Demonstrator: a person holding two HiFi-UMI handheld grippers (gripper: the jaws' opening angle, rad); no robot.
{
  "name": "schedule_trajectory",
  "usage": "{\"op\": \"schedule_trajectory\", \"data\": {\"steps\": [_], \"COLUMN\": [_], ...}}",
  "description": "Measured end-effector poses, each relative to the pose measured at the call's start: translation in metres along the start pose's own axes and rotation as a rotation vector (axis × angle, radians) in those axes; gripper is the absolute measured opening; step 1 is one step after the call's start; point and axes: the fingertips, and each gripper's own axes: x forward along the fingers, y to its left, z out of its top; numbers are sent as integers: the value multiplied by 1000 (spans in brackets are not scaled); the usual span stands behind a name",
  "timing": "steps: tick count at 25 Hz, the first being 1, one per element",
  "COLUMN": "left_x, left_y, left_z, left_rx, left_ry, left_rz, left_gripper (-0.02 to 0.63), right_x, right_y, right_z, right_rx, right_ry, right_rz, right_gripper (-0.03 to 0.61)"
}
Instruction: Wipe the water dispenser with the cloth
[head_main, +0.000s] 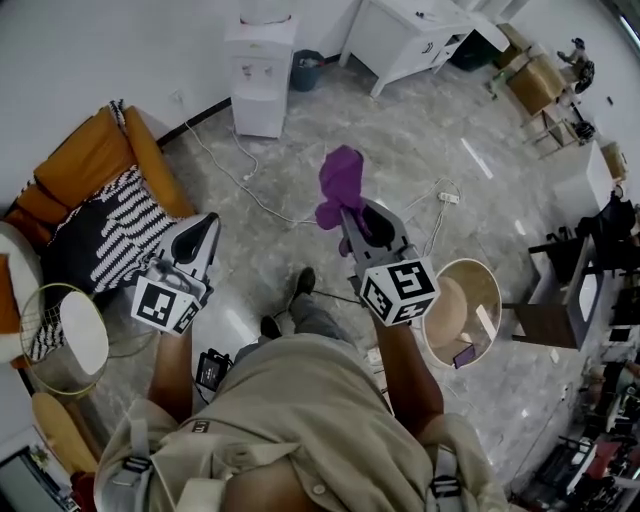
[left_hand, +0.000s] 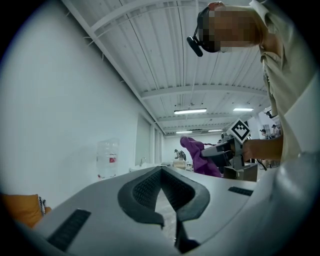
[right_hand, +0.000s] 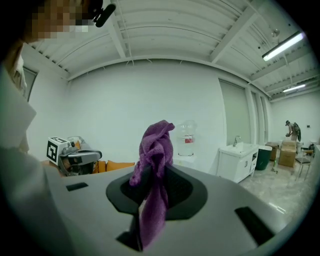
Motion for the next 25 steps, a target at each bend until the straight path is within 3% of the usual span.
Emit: {"op": "schedule_trajectory", "data": {"steps": [7,13,25], "left_x": [35,95,227], "left_y": [29,49,38], "left_z": [-11,-12,-28], "left_rx": [13,33,103], "left_ry": [47,77,181], "left_rz": [61,88,24], "left_gripper": [15,15,15], "right_x": [57,107,150], "right_y": [-38,-88,-206], "right_z": [-6,-3,-33], "right_rx": [38,64,132], "right_ry": [4,-1,-44], "right_rz": [48,90,110], "right_gripper": [78,78,78]}}
